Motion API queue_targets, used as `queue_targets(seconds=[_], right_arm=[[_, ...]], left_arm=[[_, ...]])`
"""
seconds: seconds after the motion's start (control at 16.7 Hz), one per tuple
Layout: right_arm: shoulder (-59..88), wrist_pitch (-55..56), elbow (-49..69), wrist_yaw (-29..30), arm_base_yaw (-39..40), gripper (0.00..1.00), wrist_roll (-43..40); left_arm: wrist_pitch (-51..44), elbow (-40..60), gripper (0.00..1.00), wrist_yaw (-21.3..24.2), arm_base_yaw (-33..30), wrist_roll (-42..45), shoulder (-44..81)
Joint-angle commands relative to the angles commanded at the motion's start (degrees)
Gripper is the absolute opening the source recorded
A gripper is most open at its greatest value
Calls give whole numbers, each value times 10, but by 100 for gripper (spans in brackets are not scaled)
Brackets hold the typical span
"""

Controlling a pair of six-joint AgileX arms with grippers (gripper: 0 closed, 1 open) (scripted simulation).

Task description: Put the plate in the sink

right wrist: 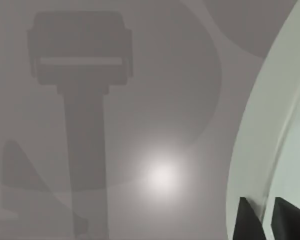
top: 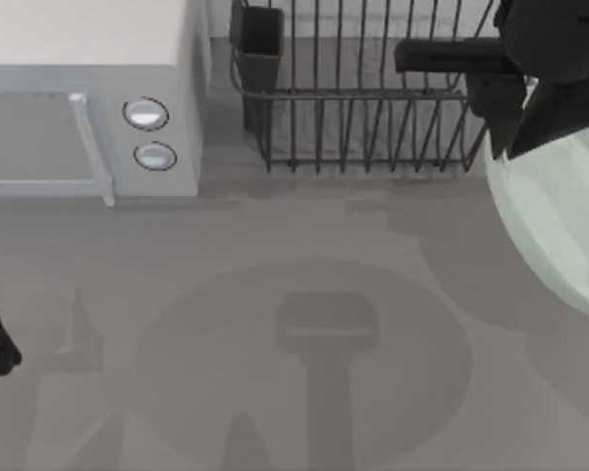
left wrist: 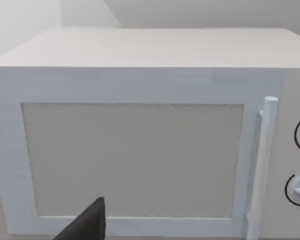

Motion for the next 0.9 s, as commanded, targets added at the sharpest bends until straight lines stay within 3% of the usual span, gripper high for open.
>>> queue_targets(seconds=[0.42, 0.9], right_arm=[[42, -4, 39, -1, -34, 0, -36], [354, -16, 316, -5, -266, 0, -266]], left_arm=[[0, 0, 100, 0, 0, 0, 0], [0, 0, 100, 0, 0, 0, 0]])
